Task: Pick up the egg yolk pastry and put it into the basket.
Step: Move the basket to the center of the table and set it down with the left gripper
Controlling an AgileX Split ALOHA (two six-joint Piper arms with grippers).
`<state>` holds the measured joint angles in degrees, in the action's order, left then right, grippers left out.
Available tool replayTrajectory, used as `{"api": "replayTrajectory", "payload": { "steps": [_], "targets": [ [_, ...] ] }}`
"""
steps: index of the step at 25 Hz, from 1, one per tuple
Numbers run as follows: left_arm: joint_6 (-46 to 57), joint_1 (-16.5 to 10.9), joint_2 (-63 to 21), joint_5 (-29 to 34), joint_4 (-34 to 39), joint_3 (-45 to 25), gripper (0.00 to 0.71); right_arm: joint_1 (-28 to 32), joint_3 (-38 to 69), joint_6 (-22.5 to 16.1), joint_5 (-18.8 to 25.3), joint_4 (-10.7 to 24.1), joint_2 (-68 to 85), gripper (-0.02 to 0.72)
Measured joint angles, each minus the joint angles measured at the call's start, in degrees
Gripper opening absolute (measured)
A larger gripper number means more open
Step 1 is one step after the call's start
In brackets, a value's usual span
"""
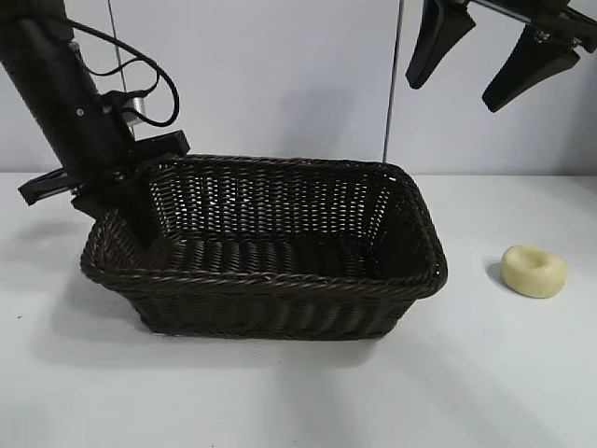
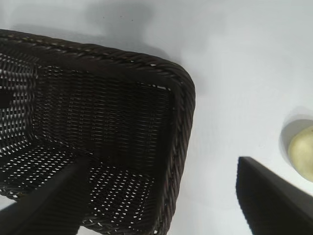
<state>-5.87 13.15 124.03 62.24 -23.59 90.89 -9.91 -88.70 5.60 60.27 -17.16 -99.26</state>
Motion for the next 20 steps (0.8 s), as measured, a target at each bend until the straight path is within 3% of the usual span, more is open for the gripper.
{"api": "replayTrajectory", "payload": {
  "steps": [2,6,8,12,20],
  "targets": [
    [-0.1,0.0,0.0,-0.6,0.2,0.0,0.163,0.0,0.0,0.0,0.0,0.0,0.0,0.59],
    [-0.1,0.0,0.0,-1.0,0.3,0.2,0.417,0.0,0.0,0.0,0.0,0.0,0.0,0.59],
    [-0.1,0.0,0.0,-1.0,0.5,0.2,0.491,0.0,0.0,0.0,0.0,0.0,0.0,0.59],
    [-0.1,0.0,-1.2,-0.9,2.7,0.2,0.535,0.0,0.0,0.0,0.0,0.0,0.0,0.59],
    [-0.1,0.0,-7.1,1.9,5.5,0.2,0.543,0.0,0.0,0.0,0.0,0.0,0.0,0.59]
  ]
}}
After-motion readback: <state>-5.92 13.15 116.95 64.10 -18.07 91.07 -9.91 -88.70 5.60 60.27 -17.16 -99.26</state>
